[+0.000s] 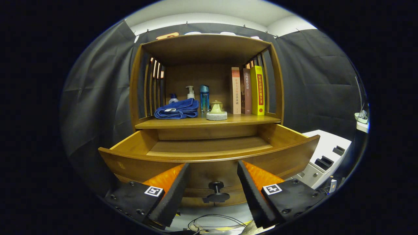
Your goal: Pull open the drawer, take out the items inside it, and place them on the countertop above the cabinet.
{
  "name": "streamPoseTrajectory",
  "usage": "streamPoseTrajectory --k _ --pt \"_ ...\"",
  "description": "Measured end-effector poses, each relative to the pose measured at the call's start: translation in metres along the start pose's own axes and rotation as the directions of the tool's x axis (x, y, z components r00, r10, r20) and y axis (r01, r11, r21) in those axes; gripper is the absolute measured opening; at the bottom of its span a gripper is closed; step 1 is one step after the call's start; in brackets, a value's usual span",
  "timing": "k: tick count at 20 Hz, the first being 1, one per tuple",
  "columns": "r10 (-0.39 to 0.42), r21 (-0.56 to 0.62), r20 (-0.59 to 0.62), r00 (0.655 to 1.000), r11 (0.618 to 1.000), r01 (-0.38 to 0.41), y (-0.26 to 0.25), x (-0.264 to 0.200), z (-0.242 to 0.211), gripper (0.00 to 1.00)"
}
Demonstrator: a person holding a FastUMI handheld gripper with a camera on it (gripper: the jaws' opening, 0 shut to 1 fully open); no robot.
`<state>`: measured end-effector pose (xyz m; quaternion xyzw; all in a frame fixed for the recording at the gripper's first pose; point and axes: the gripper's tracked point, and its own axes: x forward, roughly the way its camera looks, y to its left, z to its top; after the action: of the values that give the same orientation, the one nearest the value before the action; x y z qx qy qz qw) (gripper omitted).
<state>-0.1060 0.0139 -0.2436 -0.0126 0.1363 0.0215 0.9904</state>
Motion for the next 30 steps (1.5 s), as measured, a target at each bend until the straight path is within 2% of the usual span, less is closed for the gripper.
streamPoseTrajectory --k 17,30 --pt "0.009 -0.014 -0.015 1.000 1.000 -0.009 0.007 0.017 0.002 0.96" --pt "-0.029 0.020 -0.007 1.000 0.999 0.029 0.008 0.063 0.009 0.96"
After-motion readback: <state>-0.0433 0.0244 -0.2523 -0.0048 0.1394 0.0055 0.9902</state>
